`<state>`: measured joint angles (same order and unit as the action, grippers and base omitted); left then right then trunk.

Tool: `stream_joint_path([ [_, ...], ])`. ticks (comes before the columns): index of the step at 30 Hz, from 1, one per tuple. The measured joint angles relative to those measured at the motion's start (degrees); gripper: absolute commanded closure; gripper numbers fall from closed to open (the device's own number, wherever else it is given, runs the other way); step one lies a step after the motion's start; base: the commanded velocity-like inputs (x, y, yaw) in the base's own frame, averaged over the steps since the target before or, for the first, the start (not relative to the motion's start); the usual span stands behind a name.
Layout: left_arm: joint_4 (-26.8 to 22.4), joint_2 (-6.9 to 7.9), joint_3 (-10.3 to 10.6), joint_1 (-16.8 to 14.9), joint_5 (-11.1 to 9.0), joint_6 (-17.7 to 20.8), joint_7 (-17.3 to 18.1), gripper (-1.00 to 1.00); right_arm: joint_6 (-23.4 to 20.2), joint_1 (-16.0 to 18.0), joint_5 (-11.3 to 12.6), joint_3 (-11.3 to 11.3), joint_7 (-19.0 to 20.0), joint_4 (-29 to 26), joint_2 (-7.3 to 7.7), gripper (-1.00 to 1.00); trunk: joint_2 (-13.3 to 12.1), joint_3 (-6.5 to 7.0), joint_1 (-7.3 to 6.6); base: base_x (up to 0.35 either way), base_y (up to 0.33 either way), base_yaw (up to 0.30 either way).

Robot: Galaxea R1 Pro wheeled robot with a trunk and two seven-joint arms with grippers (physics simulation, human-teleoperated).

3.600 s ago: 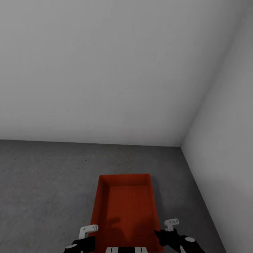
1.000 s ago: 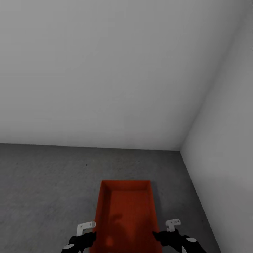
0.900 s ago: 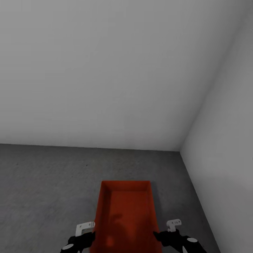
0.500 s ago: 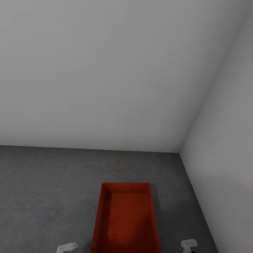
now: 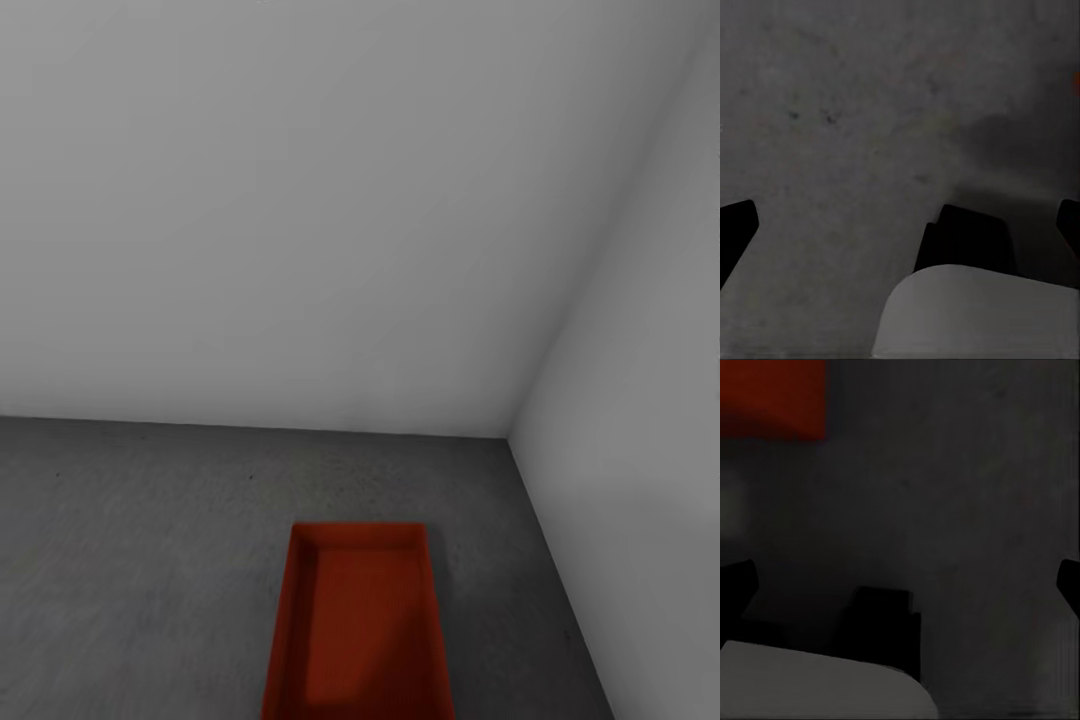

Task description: Move the two storage containers from the living room to the garage. In the garage, place one container on the floor and stack the other container on top of it (either order is fine).

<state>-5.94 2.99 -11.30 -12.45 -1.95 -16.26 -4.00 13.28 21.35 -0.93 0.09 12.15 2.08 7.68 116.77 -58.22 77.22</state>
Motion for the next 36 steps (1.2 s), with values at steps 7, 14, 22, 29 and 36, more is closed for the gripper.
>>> stream_joint_path([
  [7,2.5,-0.10,0.1,0.0,0.1,-1.8,0.0,-1.00,0.4,-0.2,0.0,0.0,-1.4,0.2,-0.21,-1.00,-2.8,1.26,-1.53,-0.321,0.000,0.000],
  [14,2.9,-0.56,0.2,0.0,0.3,-2.1,0.0,-1.00,0.3,-0.2,0.0,0.0,-1.5,0.2,-0.23,-1.00,-5.6,2.51,-3.07,-0.337,0.000,0.000],
  [22,2.9,-0.49,0.2,0.0,0.2,-2.2,0.0,-1.00,0.2,-0.2,-0.2,0.1,-1.4,0.1,-0.23,-1.00,-8.8,4.01,-4.82,-0.338,0.000,0.000],
  [29,2.9,-0.35,0.2,0.0,0.2,-2.2,0.0,-1.00,0.2,-0.2,-0.1,0.1,-1.4,0.2,-0.23,-1.00,-11.6,5.79,-6.36,-0.338,0.000,0.000],
  [36,2.9,-0.31,0.1,0.0,0.1,-2.2,-0.1,-1.00,0.2,-0.2,-0.2,0.1,-1.1,0.2,-0.23,-1.00,-14.4,7.70,-7.91,-0.313,0.000,0.000],
])
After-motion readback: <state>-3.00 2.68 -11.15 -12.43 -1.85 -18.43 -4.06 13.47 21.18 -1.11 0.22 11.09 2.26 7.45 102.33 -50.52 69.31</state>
